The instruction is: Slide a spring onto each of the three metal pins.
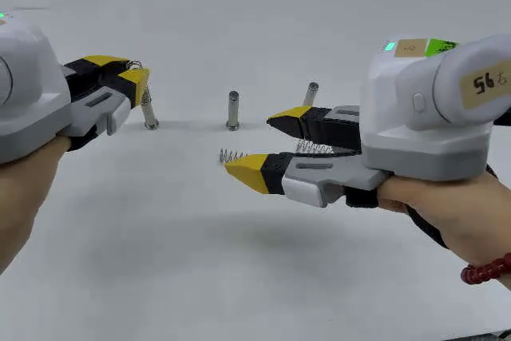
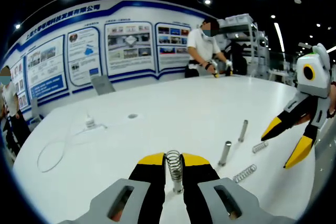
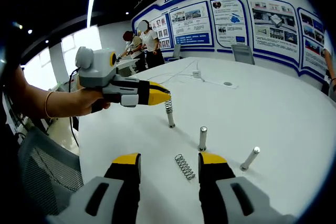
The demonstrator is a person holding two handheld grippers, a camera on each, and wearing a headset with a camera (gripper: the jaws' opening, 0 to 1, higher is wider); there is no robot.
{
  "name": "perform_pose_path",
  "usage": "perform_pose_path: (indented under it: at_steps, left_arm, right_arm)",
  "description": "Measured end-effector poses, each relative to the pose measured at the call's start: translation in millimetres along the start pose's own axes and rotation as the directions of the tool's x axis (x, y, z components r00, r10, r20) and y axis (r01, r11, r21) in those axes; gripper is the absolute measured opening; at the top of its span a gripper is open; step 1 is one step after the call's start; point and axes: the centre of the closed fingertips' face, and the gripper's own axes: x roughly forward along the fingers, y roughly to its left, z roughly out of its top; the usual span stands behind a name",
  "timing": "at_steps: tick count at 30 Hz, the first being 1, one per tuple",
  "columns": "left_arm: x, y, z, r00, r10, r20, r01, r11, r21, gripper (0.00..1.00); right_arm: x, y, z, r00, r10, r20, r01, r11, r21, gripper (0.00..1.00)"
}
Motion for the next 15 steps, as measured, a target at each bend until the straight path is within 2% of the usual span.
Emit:
perform_pose_path:
  at_steps: [15]
  left_arm:
    - [3.9,-5.2,-18.5,0.9988,0.002,-0.049,-0.002,1.000,0.005,0.11]
  right_arm:
    - [2.4,-4.3,-9.1,0.9995,-0.014,-0.029,0.014,1.000,0.008,0.44]
